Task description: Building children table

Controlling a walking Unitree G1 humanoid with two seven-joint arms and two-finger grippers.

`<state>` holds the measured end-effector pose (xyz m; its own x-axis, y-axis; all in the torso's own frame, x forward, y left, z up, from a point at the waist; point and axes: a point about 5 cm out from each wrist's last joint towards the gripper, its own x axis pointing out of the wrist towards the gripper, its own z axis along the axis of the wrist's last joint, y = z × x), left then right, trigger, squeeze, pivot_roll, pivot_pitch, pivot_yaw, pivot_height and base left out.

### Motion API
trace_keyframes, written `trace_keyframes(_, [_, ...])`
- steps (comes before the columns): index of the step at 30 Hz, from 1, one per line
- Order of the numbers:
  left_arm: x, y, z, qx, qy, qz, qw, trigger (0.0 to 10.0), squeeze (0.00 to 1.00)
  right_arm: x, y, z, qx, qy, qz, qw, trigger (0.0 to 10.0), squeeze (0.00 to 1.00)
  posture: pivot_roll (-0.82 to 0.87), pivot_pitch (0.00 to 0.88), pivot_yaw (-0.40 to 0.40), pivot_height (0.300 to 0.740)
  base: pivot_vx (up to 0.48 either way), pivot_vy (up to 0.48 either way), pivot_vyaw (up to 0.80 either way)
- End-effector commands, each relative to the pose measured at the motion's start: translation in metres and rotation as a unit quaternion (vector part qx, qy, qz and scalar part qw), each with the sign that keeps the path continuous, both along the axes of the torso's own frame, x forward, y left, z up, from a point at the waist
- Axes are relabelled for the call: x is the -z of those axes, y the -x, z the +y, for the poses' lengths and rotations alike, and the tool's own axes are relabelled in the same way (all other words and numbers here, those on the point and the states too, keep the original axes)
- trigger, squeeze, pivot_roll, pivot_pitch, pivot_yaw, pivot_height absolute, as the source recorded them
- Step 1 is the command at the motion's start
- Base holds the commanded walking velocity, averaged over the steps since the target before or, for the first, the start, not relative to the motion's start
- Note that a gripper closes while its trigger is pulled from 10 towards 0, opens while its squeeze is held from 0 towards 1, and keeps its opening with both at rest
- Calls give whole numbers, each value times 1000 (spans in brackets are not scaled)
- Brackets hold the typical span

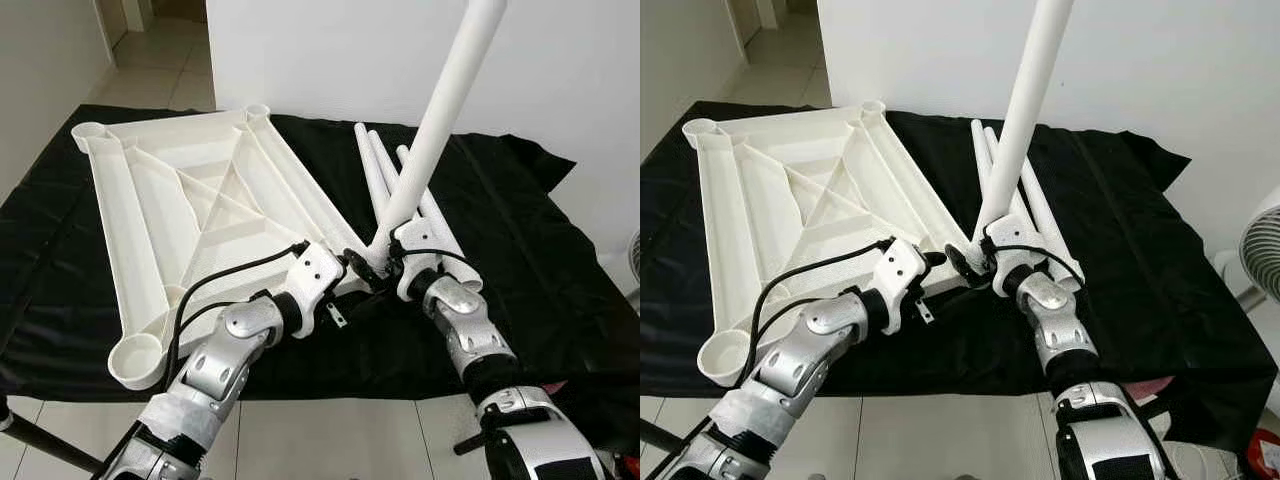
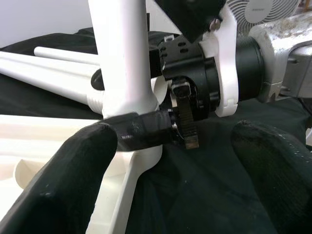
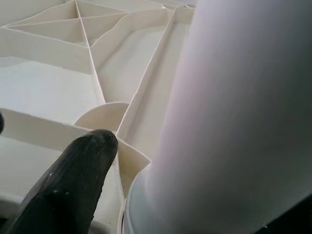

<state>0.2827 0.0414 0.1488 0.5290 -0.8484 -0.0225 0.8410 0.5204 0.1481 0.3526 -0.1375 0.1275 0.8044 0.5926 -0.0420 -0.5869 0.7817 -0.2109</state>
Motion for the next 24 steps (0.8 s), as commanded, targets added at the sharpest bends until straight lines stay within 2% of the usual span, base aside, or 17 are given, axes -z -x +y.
trace_keyframes(1, [1, 3, 0, 15, -3, 7, 1000, 10000, 0, 2, -1, -1, -15, 15, 8, 1000, 10000, 0, 50, 0, -87, 740, 0, 0, 0])
trace_keyframes(4, [2, 4, -1, 16, -4, 6, 1000, 10000, 0, 2, -1, -1, -18, 21, 8, 1000, 10000, 0, 50, 0, -87, 740, 0, 0, 0])
trace_keyframes(5, [2, 4, -1, 17, -4, 6, 1000, 10000, 0, 3, -1, -2, -20, 25, 9, 999, 8824, 0, 50, 0, -86, 740, 0, 0, 0])
trace_keyframes(6, [2, 4, -1, 17, -4, 6, 1000, 10000, 0, 3, -1, -2, -20, 25, 9, 999, 8824, 0, 50, 0, -86, 740, 0, 0, 0])
trace_keyframes(7, [2, 5, -2, 18, -5, 6, 1000, 10000, 0, 4, -1, -2, -22, 28, 10, 999, 4196, 0, 49, 0, -86, 740, 0, 0, 0])
trace_keyframes(8, [2, 5, -2, 19, -5, 6, 1000, 10000, 0, 5, -1, -2, -22, 27, 11, 999, 1216, 0, 49, 0, -85, 740, 0, 0, 0])
trace_keyframes(10, [2, 5, -3, 20, -5, 6, 1000, 10000, 0, 6, -1, -3, -23, 24, 13, 999, 1216, 0, 48, 0, -84, 740, 0, 0, 0])
trace_keyframes(11, [2, 5, -3, 20, -4, 6, 1000, 10000, 0, 7, -1, -4, -22, 24, 14, 999, 0, 0, 48, 0, -85, 740, 0, 0, 0])
trace_keyframes(21, [1, 4, -6, 24, -3, 8, 1000, 10000, 0, 14, 3, -2, -30, 0, 23, 999, 0, 0, 37, 0, -82, 740, 0, 0, 0])
trace_keyframes(22, [1, 4, -6, 24, -3, 8, 1000, 10000, 0, 15, 3, -2, -22, -2, 24, 999, 667, 0, 37, 0, -82, 740, 0, 0, 0])
trace_keyframes(23, [1, 4, -6, 24, -3, 8, 1000, 10000, 0, 15, 3, -2, -22, -2, 24, 999, 667, 0, 37, 0, -82, 740, 0, 0, 0])
trace_keyframes(24, [1, 4, -6, 24, -2, 8, 1000, 10000, 0, 16, 3, -1, -15, -4, 27, 1000, 10000, 0, 37, 0, -82, 740, 0, 0, 0])
